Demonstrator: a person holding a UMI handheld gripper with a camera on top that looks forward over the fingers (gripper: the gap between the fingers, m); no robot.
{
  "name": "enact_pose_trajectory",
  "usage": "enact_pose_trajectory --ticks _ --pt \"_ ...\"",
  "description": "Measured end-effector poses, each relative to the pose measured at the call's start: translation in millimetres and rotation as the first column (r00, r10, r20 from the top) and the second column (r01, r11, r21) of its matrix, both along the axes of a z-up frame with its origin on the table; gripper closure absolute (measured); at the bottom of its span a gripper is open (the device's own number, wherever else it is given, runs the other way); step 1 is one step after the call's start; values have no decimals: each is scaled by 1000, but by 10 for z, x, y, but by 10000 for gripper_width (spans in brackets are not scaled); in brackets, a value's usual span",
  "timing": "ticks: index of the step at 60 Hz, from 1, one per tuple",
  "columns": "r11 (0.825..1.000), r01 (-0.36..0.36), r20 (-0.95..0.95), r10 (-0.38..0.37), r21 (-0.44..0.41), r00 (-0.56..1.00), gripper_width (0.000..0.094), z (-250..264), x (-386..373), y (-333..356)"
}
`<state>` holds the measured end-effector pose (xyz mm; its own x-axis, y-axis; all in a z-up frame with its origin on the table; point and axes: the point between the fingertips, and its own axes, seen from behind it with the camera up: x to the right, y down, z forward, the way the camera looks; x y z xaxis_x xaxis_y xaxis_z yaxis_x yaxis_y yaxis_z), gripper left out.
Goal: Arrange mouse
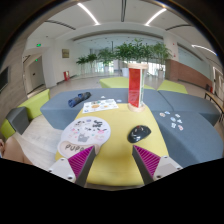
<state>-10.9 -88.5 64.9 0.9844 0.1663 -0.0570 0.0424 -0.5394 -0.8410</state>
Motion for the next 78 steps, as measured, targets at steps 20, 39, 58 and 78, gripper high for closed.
enact_pose_trajectory --ticks 20,39,58,78 --pt "997 44 -17 -45 -63 999 108 -596 589 986" --pt "991 121 46 -119 -51 992 265 -785 522 1740" --pt "976 211 -46 -208 61 977 526 72 404 1717" --pt "996 64 -34 -66 -56 997 530 -404 -1184 1337"
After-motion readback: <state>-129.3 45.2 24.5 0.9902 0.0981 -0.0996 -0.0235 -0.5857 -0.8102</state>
